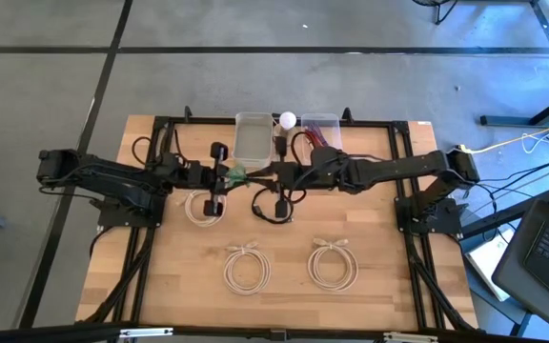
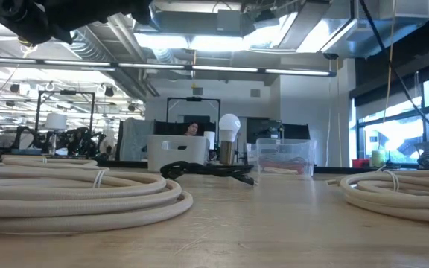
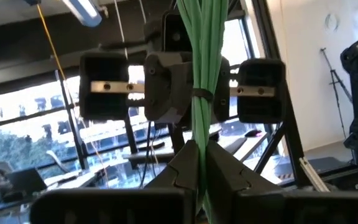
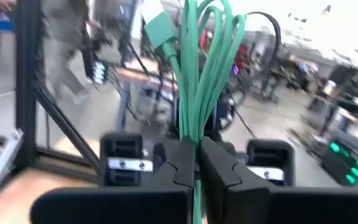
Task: Pick & Place USB Port
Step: Put the green charger cable into the transparent bin
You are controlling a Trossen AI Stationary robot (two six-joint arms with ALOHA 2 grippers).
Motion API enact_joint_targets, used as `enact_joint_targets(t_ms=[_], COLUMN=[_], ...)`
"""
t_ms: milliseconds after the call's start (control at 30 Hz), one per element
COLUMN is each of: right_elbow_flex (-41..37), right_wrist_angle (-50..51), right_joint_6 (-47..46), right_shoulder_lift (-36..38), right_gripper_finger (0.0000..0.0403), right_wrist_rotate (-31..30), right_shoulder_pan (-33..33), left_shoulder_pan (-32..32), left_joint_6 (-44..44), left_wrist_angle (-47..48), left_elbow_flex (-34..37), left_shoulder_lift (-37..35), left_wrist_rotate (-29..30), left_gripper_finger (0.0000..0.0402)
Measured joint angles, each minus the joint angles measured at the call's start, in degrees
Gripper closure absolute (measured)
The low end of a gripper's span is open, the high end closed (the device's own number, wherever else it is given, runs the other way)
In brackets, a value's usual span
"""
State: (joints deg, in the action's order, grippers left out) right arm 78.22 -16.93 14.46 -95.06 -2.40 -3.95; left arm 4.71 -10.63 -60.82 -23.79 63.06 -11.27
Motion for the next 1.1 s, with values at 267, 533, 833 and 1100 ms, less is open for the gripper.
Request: enact_joint_targets(t_ms=[267,533,833,1100], right_elbow_flex=[0.0,0.0,0.0,0.0], right_wrist_angle=[17.9,32.3,50.1,54.6], right_joint_6=[1.0,-0.5,-12.9,-19.1], right_shoulder_lift=[5.9,12.7,21.6,22.6], right_gripper_finger=[0.0401,0.0402,0.0402,0.0403], right_wrist_rotate=[-14.0,-29.0,-38.0,-22.0], right_shoulder_pan=[-0.2,-2.1,-0.4,14.4], left_shoulder_pan=[0.0,-0.3,-0.2,-2.3], left_joint_6=[0.0,-1.1,-1.6,-0.5], left_wrist_angle=[2.1,3.1,16.8,27.4], left_elbow_flex=[0.0,0.0,0.0,0.0], left_shoulder_lift=[0.0,-0.1,-0.1,-0.1], left_wrist_rotate=[0.1,-0.7,13.3,19.2], left_gripper_finger=[0.035,0.0349,0.0265,0.0194])
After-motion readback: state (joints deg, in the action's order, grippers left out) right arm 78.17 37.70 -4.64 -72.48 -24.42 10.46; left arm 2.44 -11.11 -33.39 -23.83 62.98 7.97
